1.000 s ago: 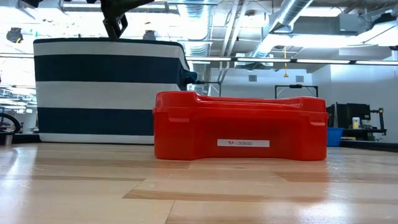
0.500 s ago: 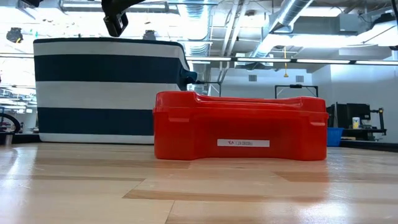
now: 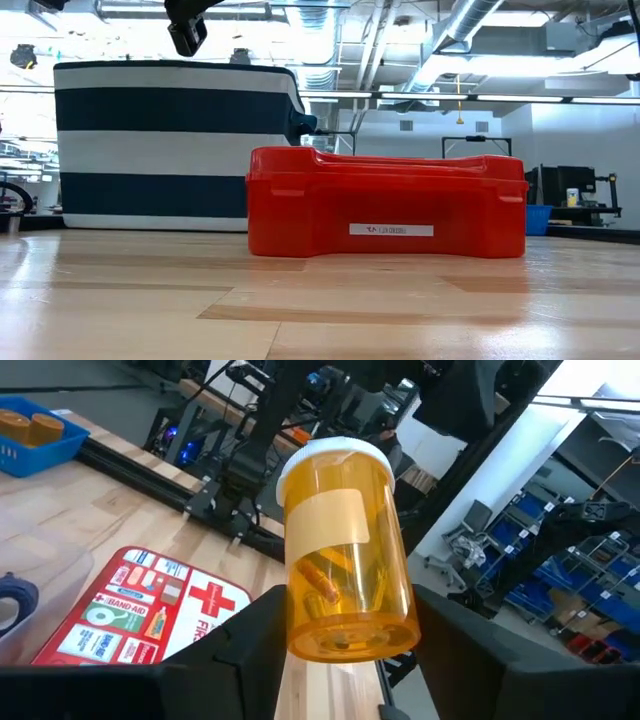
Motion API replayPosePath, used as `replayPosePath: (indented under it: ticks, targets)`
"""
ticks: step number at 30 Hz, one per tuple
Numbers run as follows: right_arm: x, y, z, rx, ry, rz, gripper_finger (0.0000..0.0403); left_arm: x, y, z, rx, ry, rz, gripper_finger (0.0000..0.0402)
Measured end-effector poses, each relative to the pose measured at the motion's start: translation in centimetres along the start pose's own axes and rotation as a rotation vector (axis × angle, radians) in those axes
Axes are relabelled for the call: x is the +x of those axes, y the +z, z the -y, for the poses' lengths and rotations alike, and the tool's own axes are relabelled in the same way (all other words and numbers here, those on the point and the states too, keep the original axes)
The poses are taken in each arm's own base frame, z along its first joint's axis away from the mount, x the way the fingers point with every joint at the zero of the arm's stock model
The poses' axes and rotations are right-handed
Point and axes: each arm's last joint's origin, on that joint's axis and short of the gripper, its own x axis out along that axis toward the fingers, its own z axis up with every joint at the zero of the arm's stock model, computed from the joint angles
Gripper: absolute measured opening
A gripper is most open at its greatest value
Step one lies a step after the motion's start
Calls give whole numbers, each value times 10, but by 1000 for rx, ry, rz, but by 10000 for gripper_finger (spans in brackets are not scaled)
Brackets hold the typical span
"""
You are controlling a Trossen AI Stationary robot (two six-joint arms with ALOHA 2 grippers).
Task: Pick & place medical supplies in basket/bin
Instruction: Put the orange pill bottle into the blue bin
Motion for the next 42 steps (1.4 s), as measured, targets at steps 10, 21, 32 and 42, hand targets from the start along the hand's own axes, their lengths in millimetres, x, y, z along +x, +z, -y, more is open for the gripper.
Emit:
replayPosePath:
  ticks: [10, 21, 32, 42]
  targets:
    - [0, 1, 6, 4, -16, 3, 245, 0, 6, 3, 9, -33, 56, 185]
    - [5, 0, 11, 56, -18, 19, 245, 0, 9, 5, 26, -41, 94, 185]
    - [11, -2, 15, 104, 18, 23, 245, 0, 8, 4, 29, -20, 99, 184]
    - [9, 1, 21, 128, 6, 27, 245, 0, 8, 4, 29, -20, 102, 184]
